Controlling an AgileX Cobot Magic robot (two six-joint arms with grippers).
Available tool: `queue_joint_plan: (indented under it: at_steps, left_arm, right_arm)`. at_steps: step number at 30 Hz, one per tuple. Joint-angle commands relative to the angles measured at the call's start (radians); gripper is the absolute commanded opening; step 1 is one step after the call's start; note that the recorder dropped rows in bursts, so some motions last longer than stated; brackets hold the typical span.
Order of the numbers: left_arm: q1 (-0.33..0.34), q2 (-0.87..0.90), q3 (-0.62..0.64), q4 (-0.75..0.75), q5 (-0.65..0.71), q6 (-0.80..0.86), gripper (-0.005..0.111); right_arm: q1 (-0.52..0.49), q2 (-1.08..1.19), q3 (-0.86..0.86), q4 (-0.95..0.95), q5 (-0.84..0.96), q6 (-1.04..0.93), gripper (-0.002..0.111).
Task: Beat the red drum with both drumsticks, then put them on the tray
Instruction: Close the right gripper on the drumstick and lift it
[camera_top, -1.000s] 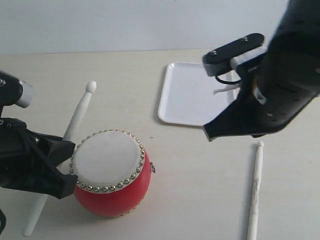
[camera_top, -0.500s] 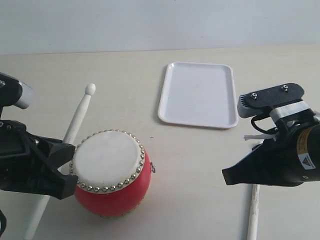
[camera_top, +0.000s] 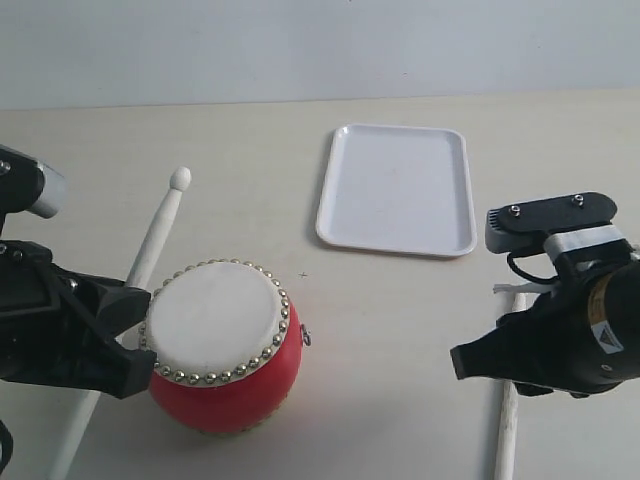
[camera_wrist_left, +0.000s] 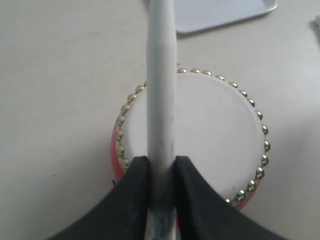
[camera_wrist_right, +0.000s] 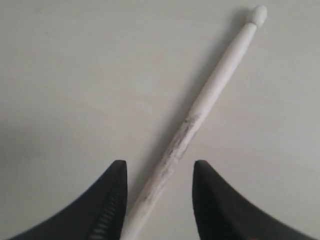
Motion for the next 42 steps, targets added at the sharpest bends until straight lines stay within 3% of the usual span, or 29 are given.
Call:
queue_joint_plan:
  at_steps: [1,5,22,31,42]
  left_arm:
    - [0.000,-0.008,0.005,-0.008,0.002,0.002,0.000]
    - [0.000,-0.008,0.005,-0.008,0.002,0.002,0.000]
    - [0.000,-0.008,0.005,-0.008,0.020,0.021,0.000]
    - [0.000,-0.008,0.005,-0.010,0.020,0.021,0.000]
    - [0.000,-0.008,0.005,-0.015,0.024,0.024,0.000]
  right_arm:
    - [-0.008,0.078,0.004,-0.050,-0.075,0.125,0.042]
    - [-0.008,0.136,0.004,-0.085,-0.077,0.211,0.042]
    - [-0.008,0.192,0.008,-0.045,-0.084,0.227,0.042]
    - [-0.008,0.192,0.067,-0.090,-0.200,0.309,0.042]
    - [-0.008,0.192,0.067,-0.097,-0.138,0.309,0.042]
